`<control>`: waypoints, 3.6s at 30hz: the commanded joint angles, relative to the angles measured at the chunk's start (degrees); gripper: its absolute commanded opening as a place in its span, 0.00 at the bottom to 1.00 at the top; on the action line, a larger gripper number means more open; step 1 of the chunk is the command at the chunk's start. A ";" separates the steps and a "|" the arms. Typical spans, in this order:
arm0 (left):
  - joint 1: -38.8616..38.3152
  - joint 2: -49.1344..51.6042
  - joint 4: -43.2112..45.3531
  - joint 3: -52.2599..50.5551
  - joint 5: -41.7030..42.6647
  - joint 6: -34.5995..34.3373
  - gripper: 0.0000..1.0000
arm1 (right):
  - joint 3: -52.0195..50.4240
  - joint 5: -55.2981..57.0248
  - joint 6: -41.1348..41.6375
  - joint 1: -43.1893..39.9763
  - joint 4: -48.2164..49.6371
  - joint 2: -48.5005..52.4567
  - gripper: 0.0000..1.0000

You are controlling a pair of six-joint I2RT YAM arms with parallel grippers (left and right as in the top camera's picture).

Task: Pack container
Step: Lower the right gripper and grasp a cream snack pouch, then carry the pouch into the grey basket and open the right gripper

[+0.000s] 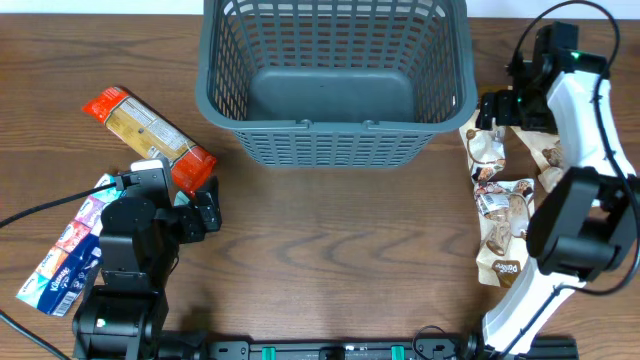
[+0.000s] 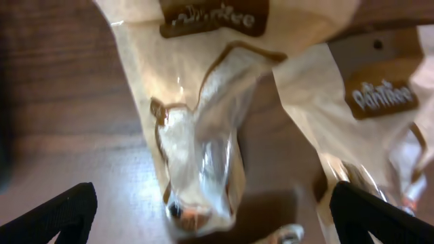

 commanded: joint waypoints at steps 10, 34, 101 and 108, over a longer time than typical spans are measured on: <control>0.24 -0.13 -0.09 1.42 -0.50 -0.70 0.99 | -0.35 -2.08 1.22 0.81 4.50 9.64 0.93; 0.24 -0.13 -0.09 1.42 -0.50 -0.70 0.98 | 4.35 -3.98 1.09 0.79 1.77 12.59 0.01; 0.24 -0.13 -0.13 1.42 -0.48 -0.70 0.99 | 40.28 -18.73 -44.00 29.29 -21.66 13.79 0.63; 0.24 -0.13 -0.13 1.42 -0.48 -0.70 0.99 | 44.37 -18.03 -35.76 28.13 -14.19 -1.92 0.70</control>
